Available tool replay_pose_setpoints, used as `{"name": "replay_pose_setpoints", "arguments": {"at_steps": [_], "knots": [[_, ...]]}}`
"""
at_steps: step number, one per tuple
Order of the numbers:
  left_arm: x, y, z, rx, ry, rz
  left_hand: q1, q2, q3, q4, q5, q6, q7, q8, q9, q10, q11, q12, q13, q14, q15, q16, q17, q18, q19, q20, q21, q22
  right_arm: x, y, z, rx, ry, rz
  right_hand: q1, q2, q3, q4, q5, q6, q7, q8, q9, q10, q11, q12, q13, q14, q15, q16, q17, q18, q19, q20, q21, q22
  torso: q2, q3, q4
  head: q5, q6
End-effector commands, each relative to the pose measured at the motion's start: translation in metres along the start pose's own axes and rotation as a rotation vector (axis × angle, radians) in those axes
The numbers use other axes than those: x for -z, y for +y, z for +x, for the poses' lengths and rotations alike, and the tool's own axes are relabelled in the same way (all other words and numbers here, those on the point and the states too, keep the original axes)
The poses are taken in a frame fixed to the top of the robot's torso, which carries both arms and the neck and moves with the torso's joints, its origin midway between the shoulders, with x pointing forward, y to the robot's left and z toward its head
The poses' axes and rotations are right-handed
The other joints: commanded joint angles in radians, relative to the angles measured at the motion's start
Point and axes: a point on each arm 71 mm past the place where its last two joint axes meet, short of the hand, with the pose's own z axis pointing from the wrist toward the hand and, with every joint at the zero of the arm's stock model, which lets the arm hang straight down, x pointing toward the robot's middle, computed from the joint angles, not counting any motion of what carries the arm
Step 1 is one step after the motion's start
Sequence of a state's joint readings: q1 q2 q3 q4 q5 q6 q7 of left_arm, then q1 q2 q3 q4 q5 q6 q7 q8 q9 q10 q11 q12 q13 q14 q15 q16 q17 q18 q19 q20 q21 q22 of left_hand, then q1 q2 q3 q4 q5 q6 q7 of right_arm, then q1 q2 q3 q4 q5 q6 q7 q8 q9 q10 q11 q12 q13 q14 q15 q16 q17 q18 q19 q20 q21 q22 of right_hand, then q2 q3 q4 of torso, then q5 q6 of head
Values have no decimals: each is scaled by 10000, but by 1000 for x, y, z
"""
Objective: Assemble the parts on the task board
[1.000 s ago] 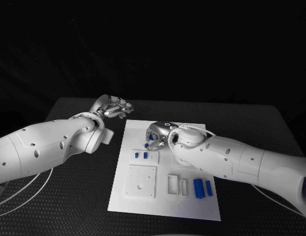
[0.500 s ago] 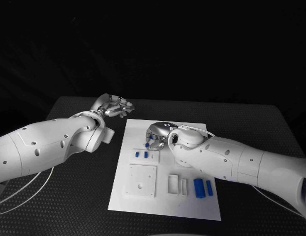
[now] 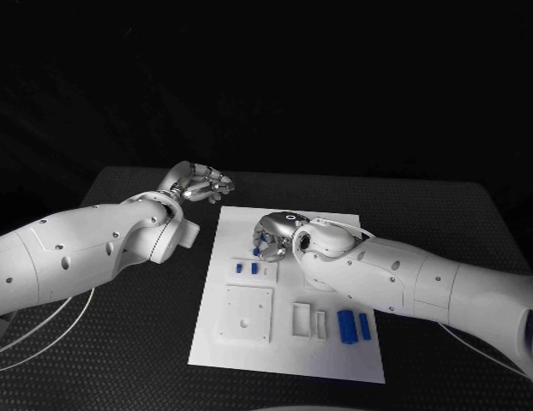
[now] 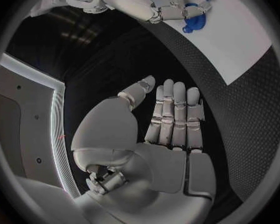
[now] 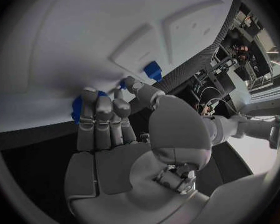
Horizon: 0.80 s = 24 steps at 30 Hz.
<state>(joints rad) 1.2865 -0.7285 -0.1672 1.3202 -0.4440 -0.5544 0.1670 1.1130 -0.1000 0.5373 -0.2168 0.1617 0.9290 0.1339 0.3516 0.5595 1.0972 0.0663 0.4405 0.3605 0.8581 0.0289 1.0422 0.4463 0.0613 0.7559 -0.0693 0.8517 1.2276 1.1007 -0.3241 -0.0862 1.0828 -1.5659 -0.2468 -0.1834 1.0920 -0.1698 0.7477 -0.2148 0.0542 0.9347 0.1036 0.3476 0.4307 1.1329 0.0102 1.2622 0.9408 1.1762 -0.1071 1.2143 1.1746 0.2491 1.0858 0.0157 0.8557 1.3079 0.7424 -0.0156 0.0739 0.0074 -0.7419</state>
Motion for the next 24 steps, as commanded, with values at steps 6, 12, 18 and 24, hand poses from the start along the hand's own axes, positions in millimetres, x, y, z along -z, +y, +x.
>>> {"name": "replay_pose_setpoints", "arguments": {"at_steps": [6, 12, 18, 24], "knots": [[-1, -2, -2, 24, -54, 24, -46, 55, 54, 40, -2, -83, 12, 49, -8, -1, 86, -46, -20, -3, 70, -68, -13, 169, 8, 53, -42, 12, 0, 1, 0, 82, -124, -139, 182, 65, 401, -17, -38, 938, -66, 9, 30, -333, -238, -61, 37, -179, -83, 102, -51, 127, -104, -17, 94, 194, 6, -10, -2, 0, -7], [-1, -2, -3, 24, -37, -5, -48, 58, 58, 46, -1, -88, 13, 50, -7, -1, 87, -49, -24, -1, 70, -71, -13, 171, 9, 53, -45, 13, 1, 0, 0, 78, -157, -112, 203, 70, 496, -43, -34, 931, -61, 8, 40, -333, -233, -65, 48, -190, -77, 119, -64, 127, -114, -13, 110, 197, 1, -11, -4, -2, -15], [-1, -2, -3, 23, -28, -34, -47, 54, 60, 47, -2, -94, 14, 50, -7, -3, 88, -52, -28, 0, 71, -74, -14, 173, 9, 54, -47, 15, 1, 0, -1, 34, -167, -142, 189, -41, 562, -115, -19, 821, -26, -53, 26, -334, -201, -78, 61, -208, -53, 141, -92, 127, -131, -1, 135, 199, 7, -16, -4, -11, -10], [-1, -1, -3, 20, -36, -54, -41, 40, 63, 42, -5, -111, 18, 49, -8, -12, 91, -60, -36, -1, 72, -80, -15, 177, 9, 55, -53, 19, 2, -1, 0, 39, -136, -133, -39, -371, 151, -429, 784, 442, 111, -254, -33, -437, -68, -100, 118, -285, 68, 192, -163, 127, -195, 42, 195, 196, 5, -22, -2, -5, 4]]}}
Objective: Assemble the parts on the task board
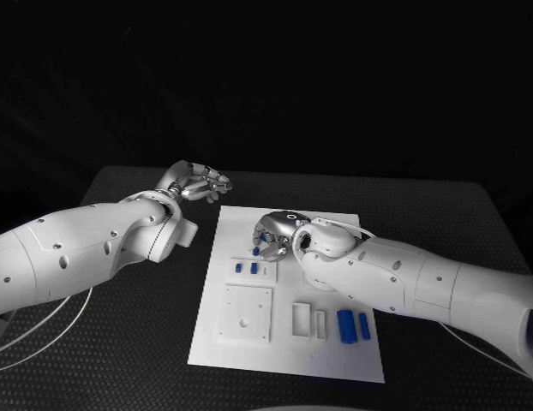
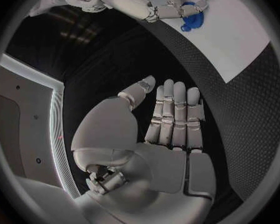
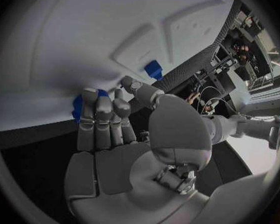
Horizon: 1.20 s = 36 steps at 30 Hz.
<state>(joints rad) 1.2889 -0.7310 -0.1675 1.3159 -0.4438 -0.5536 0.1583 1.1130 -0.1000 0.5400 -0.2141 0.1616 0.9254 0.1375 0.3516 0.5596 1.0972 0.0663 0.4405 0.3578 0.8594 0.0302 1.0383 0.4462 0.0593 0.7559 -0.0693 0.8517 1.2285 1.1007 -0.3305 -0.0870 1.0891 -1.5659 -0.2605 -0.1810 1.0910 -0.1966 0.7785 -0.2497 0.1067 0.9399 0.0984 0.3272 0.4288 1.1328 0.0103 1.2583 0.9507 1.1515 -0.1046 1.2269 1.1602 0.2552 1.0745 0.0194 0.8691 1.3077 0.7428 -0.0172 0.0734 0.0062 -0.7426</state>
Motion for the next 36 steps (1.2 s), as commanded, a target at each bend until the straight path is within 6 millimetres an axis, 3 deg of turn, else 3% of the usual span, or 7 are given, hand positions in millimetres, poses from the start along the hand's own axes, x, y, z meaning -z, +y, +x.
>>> {"name": "replay_pose_setpoints", "arguments": {"at_steps": [1, 6, 10, 16, 18, 24, 36], "knots": [[-1, -2, 0, 45, 27, 39, -39, 40, 37, 14, -5, -76, -17, 49, -9, -12, 92, -61, -10, -14, 59, -41, -14, 197, 9, 54, -54, 10, 1, 0, 0, 62, -6, -118, -82, -136, -310, -152, 504, 326, 190, -78, -18, -459, -41, -58, 35, -56, 72, 81, -34, 66, -100, 14, 68, 194, 0, -7, 5, 6, 10], [-1, -2, 0, 45, 35, 35, -32, 33, 40, 8, -7, -83, -15, 49, -8, -15, 93, -65, -14, -13, 59, -44, -14, 199, 9, 55, -57, 13, 1, 3, 1, 42, 77, -216, -270, -231, -961, -332, 1365, 157, 252, -138, -10, -550, 24, -52, 85, -139, 133, 150, -99, 66, -167, 44, 87, 181, 3, -11, 7, 7, 9], [0, -2, 0, 46, 28, 36, -28, 29, 42, 5, -9, -89, -13, 49, -8, -17, 95, -68, -18, -12, 60, -46, -15, 200, 9, 56, -59, 15, 0, 3, 1, 26, 2, -219, -363, -254, -1269, -344, 1449, 146, 261, -130, 7, -586, 30, -47, 103, -179, 142, 183, -123, 66, -201, 55, 91, 179, 8, -16, 12, 5, 5], [0, -2, 0, 52, 34, 36, -28, 23, 41, 4, -13, -94, -11, 50, -8, -19, 97, -70, -20, -12, 60, -48, -15, 201, 9, 57, -61, 17, -1, 3, -1, 65, -262, -149, -350, -171, -1477, -325, 1106, 224, 233, -78, 45, -586, 1, -39, 115, -201, 121, 228, -162, 66, -207, 47, 92, 166, 16, -17, 19, 8, 8], [0, -3, 0, 56, 42, 48, -28, 23, 41, 4, -14, -95, -10, 50, -8, -19, 97, -71, -21, -11, 61, -49, -15, 201, 9, 57, -61, 18, -2, 3, 0, 59, -312, -143, -251, -90, -1378, -269, 364, 363, 180, -4, 88, -540, -54, -36, 109, -187, 76, 259, -199, 66, -182, 33, 87, 150, 19, -18, 22, 10, 6], [0, -4, 0, 59, 41, 75, -28, 24, 43, 5, -15, -98, -9, 51, -7, -19, 98, -72, -24, -11, 61, -50, -15, 201, 10, 58, -63, 19, -2, 4, 1, 71, -289, -158, -206, -33, -1111, -111, -481, 621, 82, 114, 165, -457, -139, -51, 92, -161, -1, 305, -270, 66, -135, 16, 87, 141, 24, -15, 20, 49, -28], [0, -5, -1, 38, 20, 79, -29, 26, 45, 10, -17, -101, -7, 57, -5, -16, 99, -74, -29, -9, 63, -54, -16, 202, 12, 60, -67, 23, -2, 6, 3, 100, -244, -232, -177, -16, -950, -48, -564, 912, -33, 262, 265, -399, -248, -64, 88, -162, -93, 347, -313, 66, -120, -10, 105, 154, 10, -23, -1, 78, -112]]}}
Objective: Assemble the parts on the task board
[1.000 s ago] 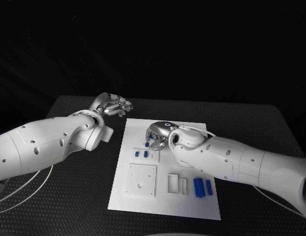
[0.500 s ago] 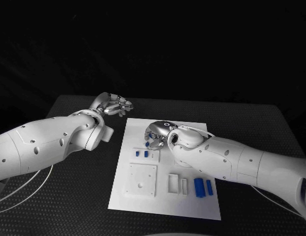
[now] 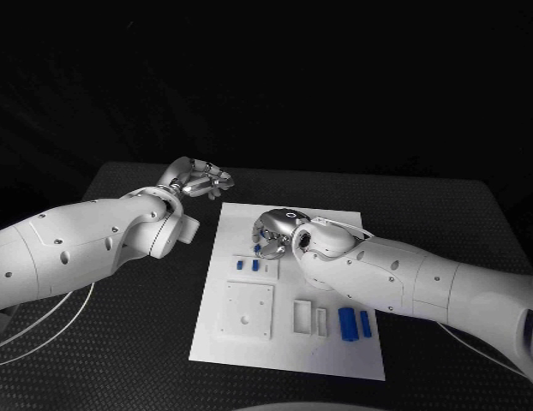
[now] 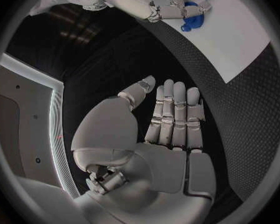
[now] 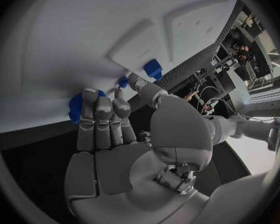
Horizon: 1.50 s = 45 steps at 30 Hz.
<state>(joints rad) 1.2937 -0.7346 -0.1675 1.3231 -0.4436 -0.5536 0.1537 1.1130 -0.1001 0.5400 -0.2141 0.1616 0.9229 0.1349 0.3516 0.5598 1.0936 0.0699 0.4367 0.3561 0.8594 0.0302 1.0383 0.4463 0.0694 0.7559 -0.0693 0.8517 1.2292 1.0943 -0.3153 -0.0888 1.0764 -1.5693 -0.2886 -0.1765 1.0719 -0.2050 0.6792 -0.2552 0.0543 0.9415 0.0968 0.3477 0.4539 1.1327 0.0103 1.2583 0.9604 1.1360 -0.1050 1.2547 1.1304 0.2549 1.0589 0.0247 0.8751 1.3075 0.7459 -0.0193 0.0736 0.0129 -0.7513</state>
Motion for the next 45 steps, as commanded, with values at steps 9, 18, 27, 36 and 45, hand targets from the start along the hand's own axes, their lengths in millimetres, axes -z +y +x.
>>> {"name": "replay_pose_setpoints", "arguments": {"at_steps": [9, 18, 27, 36, 45], "knots": [[0, -2, -1, 25, -2, 62, -27, 27, 49, 11, -17, -80, 19, 60, -5, 21, 64, -37, -16, -7, 64, -57, -17, 102, 14, 61, -70, 20, 1, 2, 1, 181, -25, -269, 486, 305, 649, -53, -54, 1054, -92, 135, 87, -359, -326, -70, 7, -35, -173, 111, -43, 69, 24, -103, 49, 154, -19, -7, -3, 2, -30], [0, -2, -2, 11, -27, 45, -24, 24, 51, 10, -17, -84, 19, 62, -3, 21, 64, -39, -20, -7, 65, -61, -18, 103, 14, 62, -73, 22, 2, 2, 1, 196, -84, -415, 656, 338, 1024, -123, -49, 1106, -94, 147, 114, -363, -325, -71, 32, -78, -171, 151, -53, 69, -13, -87, 69, 172, -20, -8, -9, 3, -42], [0, -2, -2, 7, -16, 31, -26, 21, 51, 13, -19, -88, 21, 63, -3, 20, 66, -41, -23, -7, 66, -63, -18, 103, 14, 63, -76, 24, 2, 0, 1, 200, -109, -437, 697, 356, 1174, -158, -47, 1117, -88, 139, 119, -360, -318, -59, 52, -96, -162, 187, -49, 69, -22, -74, 92, 184, -18, -8, -16, 0, -32], [0, -1, -3, 2, -11, 0, -34, 21, 50, 21, -23, -97, 24, 65, -2, 16, 69, -46, -29, -6, 68, -67, -19, 103, 16, 66, -81, 28, 6, -7, 1, 321, -43, -630, 779, 308, 1439, -276, -30, 743, 36, -108, 31, -362, -199, -40, 90, -157, -65, 260, -57, 69, -66, -40, 148, 199, -20, -9, -19, -12, -27], [1, 0, -5, -11, -54, -28, -28, 12, 52, 17, -25, -105, 25, 66, -1, 12, 70, -51, -34, -6, 69, -71, -19, 105, 15, 66, -85, 31, 12, -14, 6, 652, -64, -696, 875, 177, 1485, -318, -27, 510, 3, -235, -9, -433, -219, -52, 116, -243, -52, 292, -67, 69, -148, -2, 168, 201, -16, -8, -12, -12, -25]]}}
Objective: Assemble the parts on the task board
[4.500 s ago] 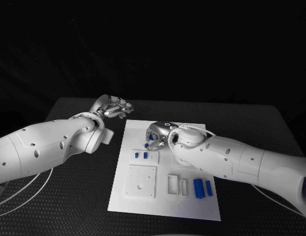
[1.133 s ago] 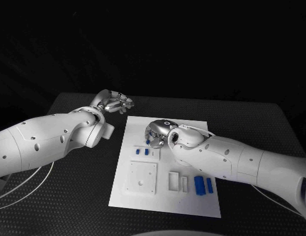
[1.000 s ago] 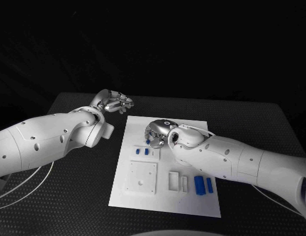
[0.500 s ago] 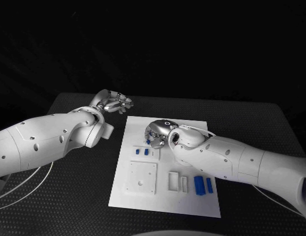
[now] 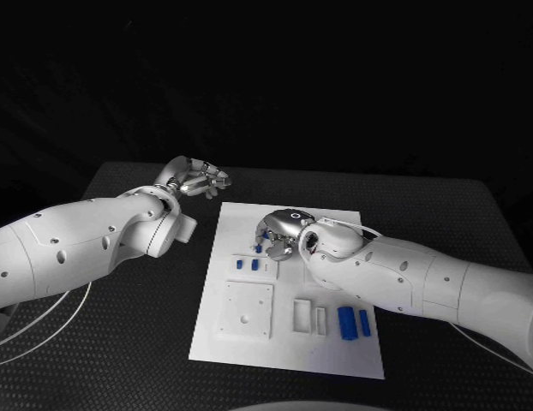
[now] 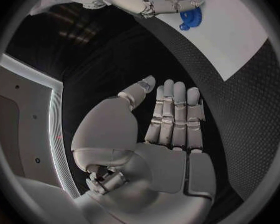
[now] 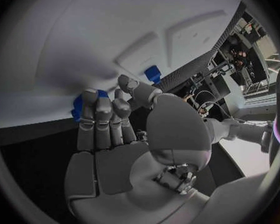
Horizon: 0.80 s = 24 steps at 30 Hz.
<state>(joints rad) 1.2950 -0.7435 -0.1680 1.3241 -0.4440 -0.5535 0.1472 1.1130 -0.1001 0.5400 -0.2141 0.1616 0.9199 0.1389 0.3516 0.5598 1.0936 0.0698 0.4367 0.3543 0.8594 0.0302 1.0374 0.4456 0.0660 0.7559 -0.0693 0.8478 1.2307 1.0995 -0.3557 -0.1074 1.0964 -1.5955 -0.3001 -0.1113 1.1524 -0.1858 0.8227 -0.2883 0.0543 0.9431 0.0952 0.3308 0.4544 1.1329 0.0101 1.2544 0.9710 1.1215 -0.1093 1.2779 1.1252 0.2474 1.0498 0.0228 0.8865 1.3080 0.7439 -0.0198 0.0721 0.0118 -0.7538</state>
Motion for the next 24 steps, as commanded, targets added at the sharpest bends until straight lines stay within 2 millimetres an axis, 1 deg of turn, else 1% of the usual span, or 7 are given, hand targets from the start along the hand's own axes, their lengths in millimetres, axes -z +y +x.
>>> {"name": "replay_pose_setpoints", "arguments": {"at_steps": [1, 5, 10, 13, 16, 20, 24], "knots": [[0, -2, -1, 8, 8, 63, -27, 12, 53, 17, -25, -75, -15, 66, -2, 11, 71, -51, -16, -5, 69, -61, -12, 140, 15, 66, -47, 16, 3, -4, 4, 251, -135, -112, 74, -27, 49, 14, -28, 476, 17, -75, -16, -439, -219, -13, 12, -104, -10, 63, -16, 144, -61, 20, 56, 196, 5, 2, -2, 4, 10], [0, -2, -1, -8, -27, 67, -22, 4, 54, 13, -28, -81, -13, 66, -2, 7, 73, -55, -20, -8, 70, -65, -12, 140, 14, 67, -50, 18, 4, -5, 2, 55, -507, -49, 98, -184, 30, 31, -29, 190, 52, -220, -68, -471, -191, -22, 23, -139, -2, 78, -37, 144, -80, 37, 74, 189, 7, 6, -1, 10, 22], [0, -2, -1, -4, 7, 54, -16, 0, 57, 9, -29, -88, -12, 67, -2, 3, 75, -59, -24, -10, 71, -69, -13, 142, 13, 68, -53, 21, 7, -5, -1, -298, -865, -89, -35, -431, -167, 65, 0, -53, 190, -335, -126, -488, -73, -15, 37, -134, 85, 103, -74, 144, -69, 52, 107, 183, 1, -3, 12, -4, 39], [0, -1, -2, -11, -18, 25, -15, -2, 57, 9, -30, -91, -10, 67, -2, 1, 76, -60, -26, -11, 72, -70, -13, 141, 13, 68, -55, 22, 10, -4, -4, -716, -1231, -160, -477, -510, -750, 135, 88, 23, 314, -280, -112, -462, 46, 35, 63, -76, 195, 156, -100, 144, -12, 49, 171, 184, 2, -8, 12, 2, 48], [0, -1, -2, -10, -14, 18, -16, -2, 57, 9, -32, -93, -9, 67, -1, 0, 77, -61, -27, -12, 72, -72, -14, 141, 12, 69, -56, 23, 11, -3, -6, -943, -1416, -140, -755, -461, -1202, 238, 284, 190, 275, -179, -75, -391, 15, 83, 71, 9, 181, 207, -133, 144, 75, 2, 215, 165, 1, -9, -4, 13, 63], [0, -1, -1, -9, 13, 22, -16, -2, 57, 10, -33, -95, -9, 68, -1, -1, 78, -62, -29, -12, 73, -73, -14, 141, 12, 70, -57, 24, 12, -2, -5, -1056, -1302, 13, -958, -387, -1501, 439, 67, 526, 143, 11, 23, -285, -107, 101, 56, 96, 75, 242, -180, 144, 166, -64, 228, 134, 7, -7, -6, 5, 68], [0, -1, -2, -17, -7, -5, -17, -2, 57, 12, -35, -97, -8, 69, -1, -2, 79, -64, -31, -12, 74, -74, -14, 141, 13, 71, -59, 26, 11, -3, -1, -1080, -766, 336, -1084, -310, -1635, 620, 44, 917, -16, 227, 168, -208, -261, 82, 35, 139, -58, 256, -220, 144, 216, -112, 218, 114, 9, -10, 16, -1, 62]]}}
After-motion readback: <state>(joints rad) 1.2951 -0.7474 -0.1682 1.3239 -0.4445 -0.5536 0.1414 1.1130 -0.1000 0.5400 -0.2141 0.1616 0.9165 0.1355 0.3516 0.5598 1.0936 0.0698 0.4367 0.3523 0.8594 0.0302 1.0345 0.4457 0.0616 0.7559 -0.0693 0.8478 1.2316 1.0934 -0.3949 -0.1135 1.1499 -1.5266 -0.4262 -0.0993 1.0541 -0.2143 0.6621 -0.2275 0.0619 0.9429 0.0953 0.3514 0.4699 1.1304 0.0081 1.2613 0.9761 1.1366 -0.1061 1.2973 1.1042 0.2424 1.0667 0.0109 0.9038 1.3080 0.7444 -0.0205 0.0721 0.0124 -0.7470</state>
